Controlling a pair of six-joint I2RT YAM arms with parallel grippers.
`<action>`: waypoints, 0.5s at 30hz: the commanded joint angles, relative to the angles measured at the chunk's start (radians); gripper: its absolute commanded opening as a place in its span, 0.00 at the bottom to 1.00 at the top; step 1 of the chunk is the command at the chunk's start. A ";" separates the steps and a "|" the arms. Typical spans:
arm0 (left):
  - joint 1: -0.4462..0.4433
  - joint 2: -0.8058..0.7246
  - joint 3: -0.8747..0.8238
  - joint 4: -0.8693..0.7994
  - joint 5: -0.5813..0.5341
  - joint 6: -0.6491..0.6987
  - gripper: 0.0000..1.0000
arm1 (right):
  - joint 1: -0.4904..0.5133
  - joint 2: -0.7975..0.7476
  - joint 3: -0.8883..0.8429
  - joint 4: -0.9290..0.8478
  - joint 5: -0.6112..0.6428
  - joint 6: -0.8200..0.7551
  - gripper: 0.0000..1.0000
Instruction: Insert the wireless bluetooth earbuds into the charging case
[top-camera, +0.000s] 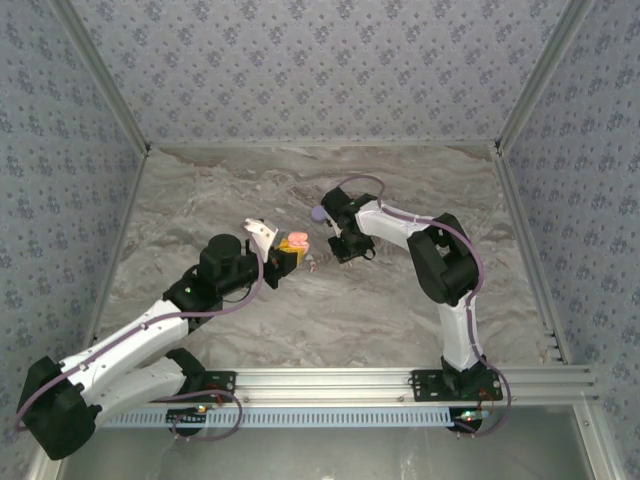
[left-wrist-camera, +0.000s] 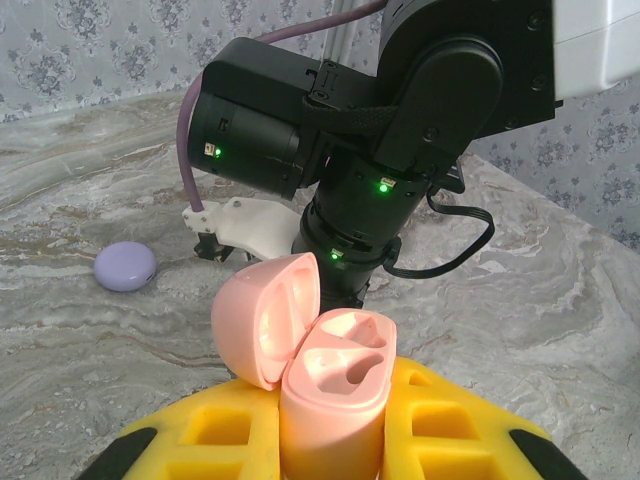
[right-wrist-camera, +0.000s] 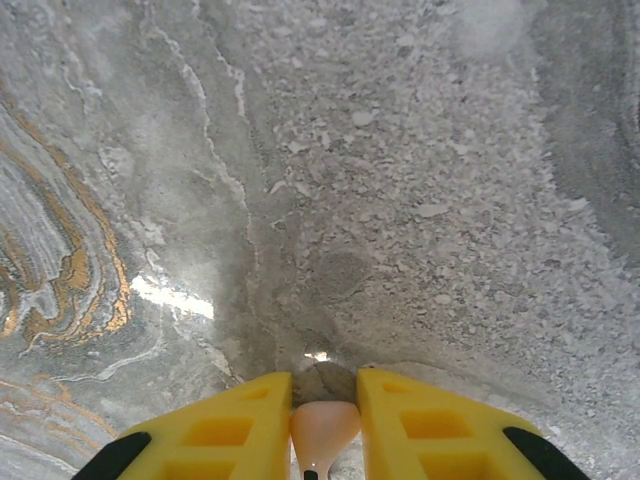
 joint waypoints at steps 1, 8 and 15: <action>-0.006 -0.011 -0.002 -0.001 -0.013 -0.010 0.18 | 0.005 0.030 -0.007 -0.007 0.020 0.028 0.24; -0.006 0.012 -0.012 0.016 -0.012 -0.020 0.18 | -0.016 -0.016 -0.040 0.028 -0.007 0.047 0.24; -0.006 0.082 -0.037 0.093 -0.017 -0.057 0.18 | -0.065 -0.096 -0.111 0.092 -0.084 0.053 0.24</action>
